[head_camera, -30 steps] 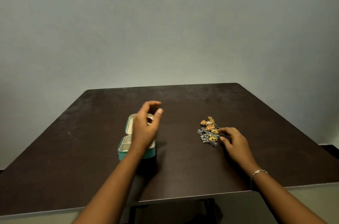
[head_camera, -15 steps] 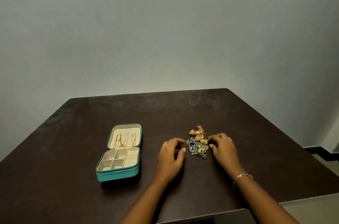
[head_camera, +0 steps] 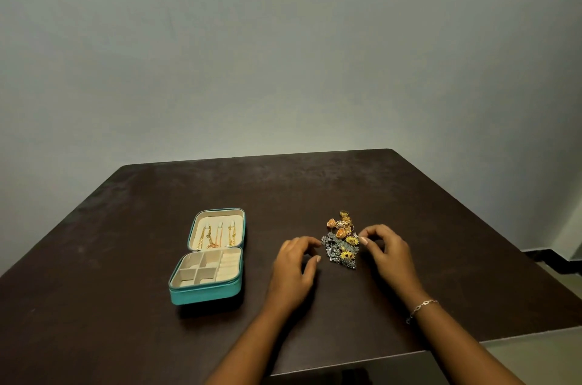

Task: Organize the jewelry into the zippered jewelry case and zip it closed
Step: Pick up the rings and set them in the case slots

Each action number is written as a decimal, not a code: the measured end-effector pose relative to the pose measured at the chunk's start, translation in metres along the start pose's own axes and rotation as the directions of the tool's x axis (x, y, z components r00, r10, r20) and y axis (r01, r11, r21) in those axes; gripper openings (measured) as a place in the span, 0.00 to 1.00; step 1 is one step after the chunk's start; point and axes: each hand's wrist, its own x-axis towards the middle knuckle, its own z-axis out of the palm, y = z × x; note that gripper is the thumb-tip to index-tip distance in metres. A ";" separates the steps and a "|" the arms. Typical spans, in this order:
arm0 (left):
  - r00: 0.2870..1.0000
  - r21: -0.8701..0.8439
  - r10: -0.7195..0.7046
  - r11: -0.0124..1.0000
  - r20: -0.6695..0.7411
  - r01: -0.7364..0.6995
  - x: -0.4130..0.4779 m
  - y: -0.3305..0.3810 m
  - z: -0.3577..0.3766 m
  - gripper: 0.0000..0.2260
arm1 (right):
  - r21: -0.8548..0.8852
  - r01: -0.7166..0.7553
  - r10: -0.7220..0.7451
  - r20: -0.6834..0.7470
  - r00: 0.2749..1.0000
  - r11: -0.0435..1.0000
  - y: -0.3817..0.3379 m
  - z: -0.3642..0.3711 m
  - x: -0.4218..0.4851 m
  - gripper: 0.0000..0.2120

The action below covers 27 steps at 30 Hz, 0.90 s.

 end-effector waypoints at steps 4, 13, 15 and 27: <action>0.999 -0.025 0.040 0.999 0.006 -0.039 -0.001 0.003 -0.003 0.12 | 0.218 0.077 -0.126 0.222 0.967 0.973 -0.012 0.006 -0.013 0.02; 0.999 -0.087 0.042 0.995 0.002 -0.042 -0.004 0.002 -0.002 0.06 | 0.246 0.150 -0.217 0.272 0.938 0.958 -0.016 0.015 -0.023 0.09; 0.999 -0.080 0.036 0.996 -0.005 -0.036 -0.004 0.001 -0.002 0.06 | 0.231 0.167 -0.225 0.256 0.940 0.959 -0.020 0.014 -0.025 0.05; 0.991 0.077 0.137 0.988 -0.010 -0.136 -0.012 -0.002 -0.003 0.09 | 0.036 0.343 -0.344 0.185 0.921 0.939 -0.025 0.013 -0.030 0.09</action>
